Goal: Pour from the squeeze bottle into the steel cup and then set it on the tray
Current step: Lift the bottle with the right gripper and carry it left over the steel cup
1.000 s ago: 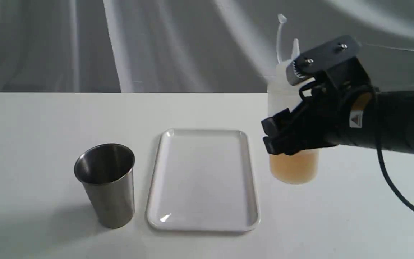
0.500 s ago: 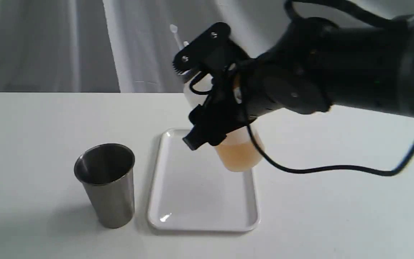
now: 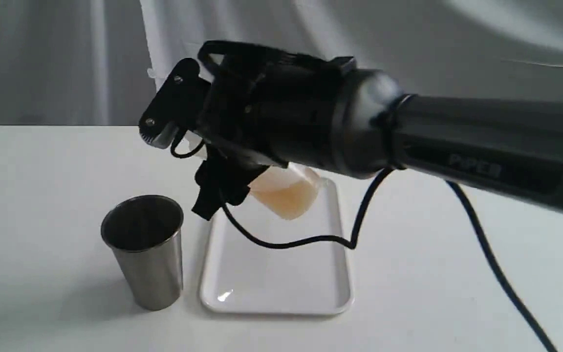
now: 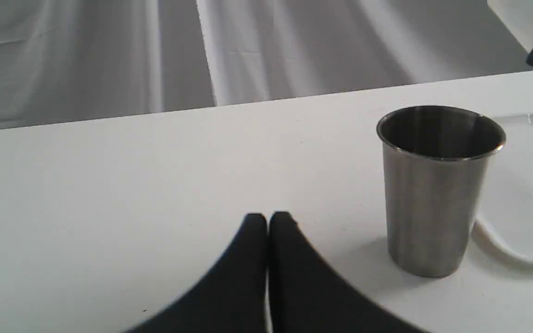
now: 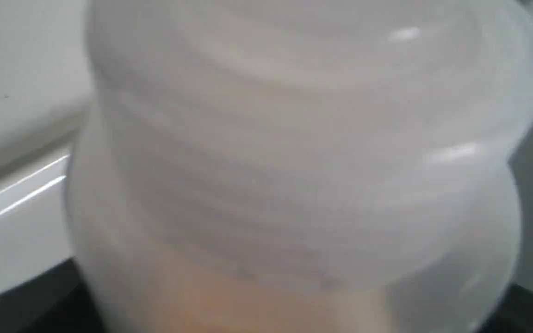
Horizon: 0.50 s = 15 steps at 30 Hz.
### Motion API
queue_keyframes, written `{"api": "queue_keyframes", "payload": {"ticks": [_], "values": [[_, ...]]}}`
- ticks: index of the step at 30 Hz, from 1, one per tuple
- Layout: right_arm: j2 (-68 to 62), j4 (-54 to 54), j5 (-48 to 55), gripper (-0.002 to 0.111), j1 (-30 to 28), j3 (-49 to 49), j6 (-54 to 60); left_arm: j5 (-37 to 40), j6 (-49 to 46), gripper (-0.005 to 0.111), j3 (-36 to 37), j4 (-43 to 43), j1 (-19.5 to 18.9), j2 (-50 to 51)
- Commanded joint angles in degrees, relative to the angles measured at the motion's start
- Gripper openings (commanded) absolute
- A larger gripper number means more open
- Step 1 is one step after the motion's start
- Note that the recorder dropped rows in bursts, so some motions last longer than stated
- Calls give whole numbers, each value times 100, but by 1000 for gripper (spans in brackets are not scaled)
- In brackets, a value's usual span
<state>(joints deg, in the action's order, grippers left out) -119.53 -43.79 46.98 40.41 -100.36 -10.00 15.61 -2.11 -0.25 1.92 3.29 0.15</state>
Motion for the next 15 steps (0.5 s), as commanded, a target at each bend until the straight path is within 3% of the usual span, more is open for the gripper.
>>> {"api": "queue_keyframes", "payload": {"ticks": [1, 15], "values": [[-44, -644, 22, 0, 141, -78, 4, -39, 27, 0, 25, -4, 33, -15], [-281, -1615, 126, 0, 520, -78, 65, -39, 13, 0, 25, -4, 33, -15]]}}
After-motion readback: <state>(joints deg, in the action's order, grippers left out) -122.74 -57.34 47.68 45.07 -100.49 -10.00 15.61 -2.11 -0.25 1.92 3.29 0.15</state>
